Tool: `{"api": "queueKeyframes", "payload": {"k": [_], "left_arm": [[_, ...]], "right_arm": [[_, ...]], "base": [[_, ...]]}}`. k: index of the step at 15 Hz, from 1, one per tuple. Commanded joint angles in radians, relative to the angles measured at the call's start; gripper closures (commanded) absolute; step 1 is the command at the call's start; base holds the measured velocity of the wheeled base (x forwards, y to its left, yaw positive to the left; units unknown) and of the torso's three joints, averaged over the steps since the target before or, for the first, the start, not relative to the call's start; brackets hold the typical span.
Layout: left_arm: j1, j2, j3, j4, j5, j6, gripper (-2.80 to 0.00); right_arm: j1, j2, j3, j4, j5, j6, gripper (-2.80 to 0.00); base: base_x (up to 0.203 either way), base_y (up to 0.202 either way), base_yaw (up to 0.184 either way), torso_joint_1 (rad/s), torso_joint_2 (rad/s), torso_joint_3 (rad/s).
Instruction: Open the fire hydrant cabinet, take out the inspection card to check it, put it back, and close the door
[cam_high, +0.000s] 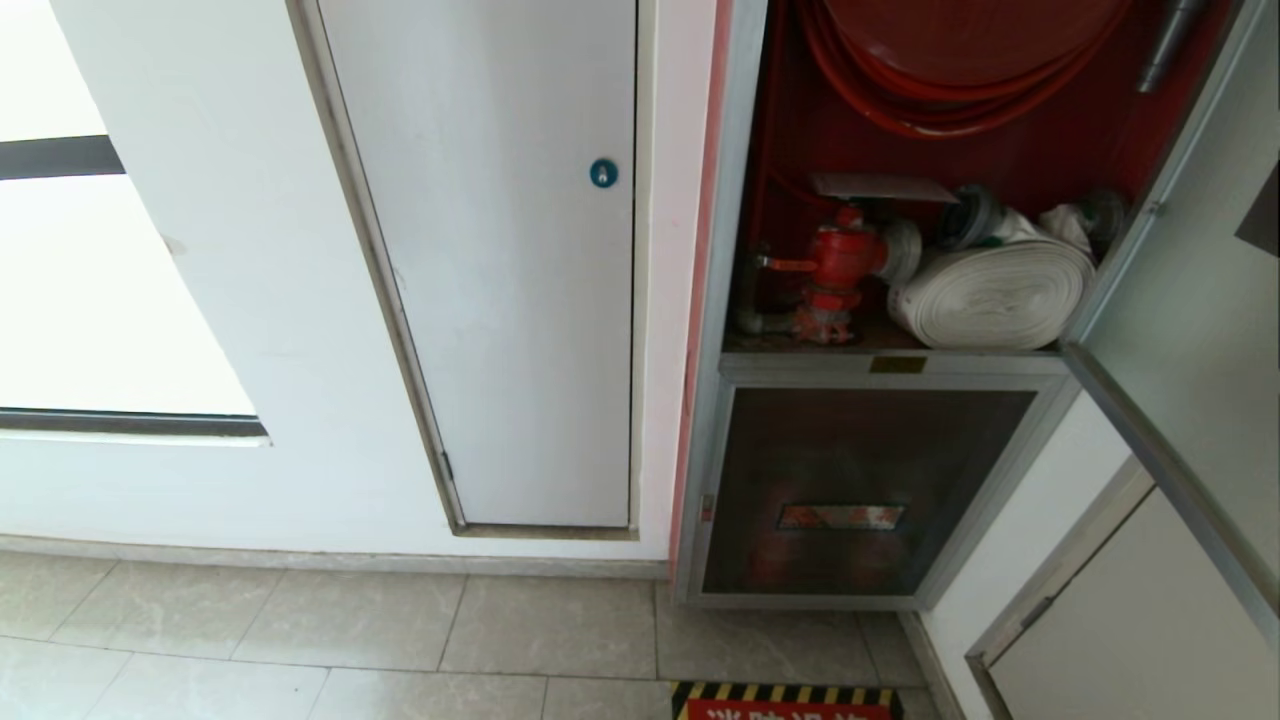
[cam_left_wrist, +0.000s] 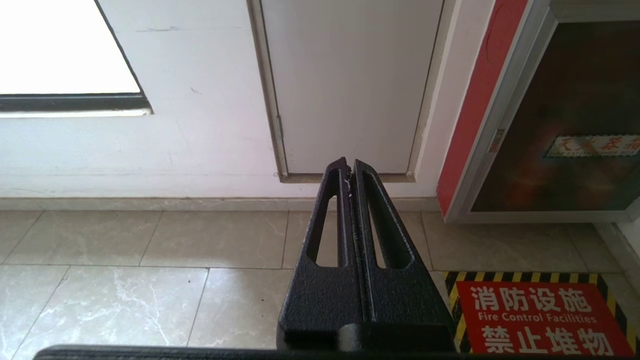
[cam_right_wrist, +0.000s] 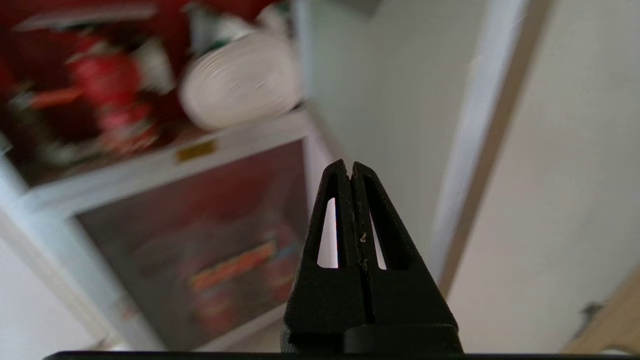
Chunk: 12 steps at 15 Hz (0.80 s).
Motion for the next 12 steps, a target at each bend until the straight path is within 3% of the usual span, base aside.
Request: {"api": "queueKeyframes", "payload": {"k": [1, 6, 12], "left_arm": [[0.001, 0.001, 0.002, 0.0, 0.0, 0.001, 0.0], [0.001, 0.001, 0.001, -0.001, 0.0, 0.001, 0.0], [0.001, 0.001, 0.0, 0.0, 0.0, 0.001, 0.0]], "right_arm": [[-0.117, 0.09, -0.029, -0.021, -0.006, -0.004, 0.0], [-0.35, 0.15, -0.03, -0.027, -0.008, -0.006, 0.0], [-0.509, 0.214, -0.013, -0.039, -0.006, 0.007, 0.0]], "base": [[0.0, 0.0, 0.0, 0.0, 0.0, 0.0], [0.0, 0.0, 0.0, 0.0, 0.0, 0.0], [0.0, 0.0, 0.0, 0.0, 0.0, 0.0]]}}
